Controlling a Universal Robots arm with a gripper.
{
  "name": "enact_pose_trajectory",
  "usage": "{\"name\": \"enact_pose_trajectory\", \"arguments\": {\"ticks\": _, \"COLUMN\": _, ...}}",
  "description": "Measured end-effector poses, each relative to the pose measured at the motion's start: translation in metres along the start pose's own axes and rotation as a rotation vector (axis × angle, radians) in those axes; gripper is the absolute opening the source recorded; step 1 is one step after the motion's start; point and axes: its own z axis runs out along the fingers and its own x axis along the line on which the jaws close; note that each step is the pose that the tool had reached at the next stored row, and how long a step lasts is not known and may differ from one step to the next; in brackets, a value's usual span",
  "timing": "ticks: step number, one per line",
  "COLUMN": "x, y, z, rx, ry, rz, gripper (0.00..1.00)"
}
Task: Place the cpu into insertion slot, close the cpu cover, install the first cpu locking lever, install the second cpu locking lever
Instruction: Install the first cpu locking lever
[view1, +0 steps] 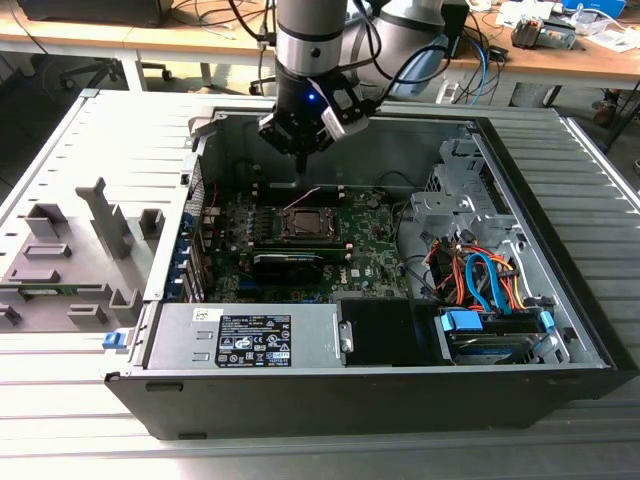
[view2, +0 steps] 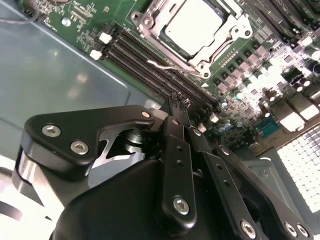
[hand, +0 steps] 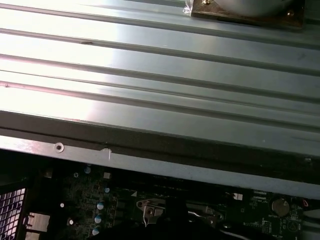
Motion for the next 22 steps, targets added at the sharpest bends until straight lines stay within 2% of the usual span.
{"name": "enact_pose_trajectory", "arguments": {"ticks": 4, "x": 0.0006, "y": -0.0034, "z": 0.0046, "rx": 0.0007, "ry": -0.002, "rz": 0.014, "gripper": 0.11}}
{"name": "enact_pose_trajectory", "arguments": {"ticks": 9, "x": 0.0006, "y": -0.004, "z": 0.0097, "rx": 0.0022, "ry": -0.0099, "rz": 0.081, "gripper": 0.11}}
{"name": "enact_pose_trajectory", "arguments": {"ticks": 11, "x": 0.0005, "y": -0.0044, "z": 0.0134, "rx": 0.0037, "ry": -0.0153, "rz": 0.131, "gripper": 0.11}}
{"name": "enact_pose_trajectory", "arguments": {"ticks": 12, "x": 0.001, "y": -0.0044, "z": 0.0148, "rx": 0.0046, "ry": -0.0161, "rz": 0.137, "gripper": 0.11}}
{"name": "enact_pose_trajectory", "arguments": {"ticks": 22, "x": 0.0029, "y": -0.0084, "z": 0.0277, "rx": 0.0066, "ry": -0.0147, "rz": 0.126, "gripper": 0.11}}
